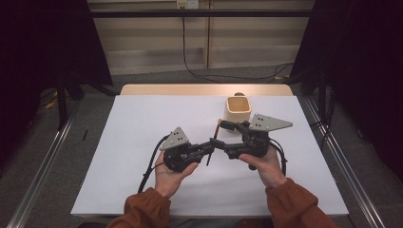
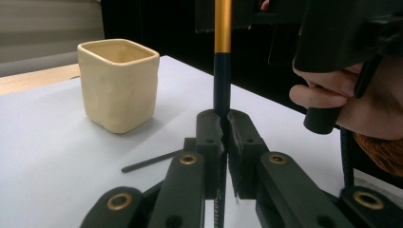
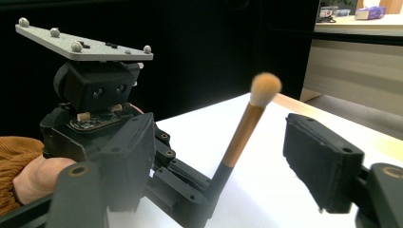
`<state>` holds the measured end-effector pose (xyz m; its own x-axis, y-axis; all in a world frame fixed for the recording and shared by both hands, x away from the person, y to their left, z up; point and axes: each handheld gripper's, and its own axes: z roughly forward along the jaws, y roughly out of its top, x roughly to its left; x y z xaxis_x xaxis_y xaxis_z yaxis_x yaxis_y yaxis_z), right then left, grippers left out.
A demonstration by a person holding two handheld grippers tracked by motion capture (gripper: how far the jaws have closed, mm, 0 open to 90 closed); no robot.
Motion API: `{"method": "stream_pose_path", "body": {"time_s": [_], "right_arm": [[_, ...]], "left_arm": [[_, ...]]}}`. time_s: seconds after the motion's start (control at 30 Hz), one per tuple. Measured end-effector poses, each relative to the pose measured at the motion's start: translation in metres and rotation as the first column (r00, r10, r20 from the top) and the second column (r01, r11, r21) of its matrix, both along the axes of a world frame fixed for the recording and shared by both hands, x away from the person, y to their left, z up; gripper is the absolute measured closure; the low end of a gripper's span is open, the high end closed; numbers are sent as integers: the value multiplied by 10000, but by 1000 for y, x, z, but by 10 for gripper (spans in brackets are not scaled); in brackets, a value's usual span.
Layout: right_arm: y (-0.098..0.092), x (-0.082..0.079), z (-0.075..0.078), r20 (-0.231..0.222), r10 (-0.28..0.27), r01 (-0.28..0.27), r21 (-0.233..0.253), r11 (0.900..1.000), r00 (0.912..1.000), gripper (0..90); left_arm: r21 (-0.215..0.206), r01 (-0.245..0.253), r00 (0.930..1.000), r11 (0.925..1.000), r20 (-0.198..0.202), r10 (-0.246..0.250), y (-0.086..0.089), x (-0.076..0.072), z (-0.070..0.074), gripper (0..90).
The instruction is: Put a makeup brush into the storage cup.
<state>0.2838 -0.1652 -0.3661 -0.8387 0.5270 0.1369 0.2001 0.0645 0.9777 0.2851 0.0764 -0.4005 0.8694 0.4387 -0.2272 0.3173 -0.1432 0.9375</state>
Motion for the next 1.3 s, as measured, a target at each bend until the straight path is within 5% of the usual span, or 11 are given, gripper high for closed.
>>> {"method": "stream_pose_path", "body": {"time_s": [0.53,1.3], "right_arm": [[4,7,-10,-489,346,-333,280,9991,9982,626],[3,9,-19,-1038,221,-192,287,9994,9944,838]], "left_arm": [[-21,-154,9998,9999,104,154,4,1,3,843],[364,93,9997,9993,240,-102,-3,2,-8,842]]}}
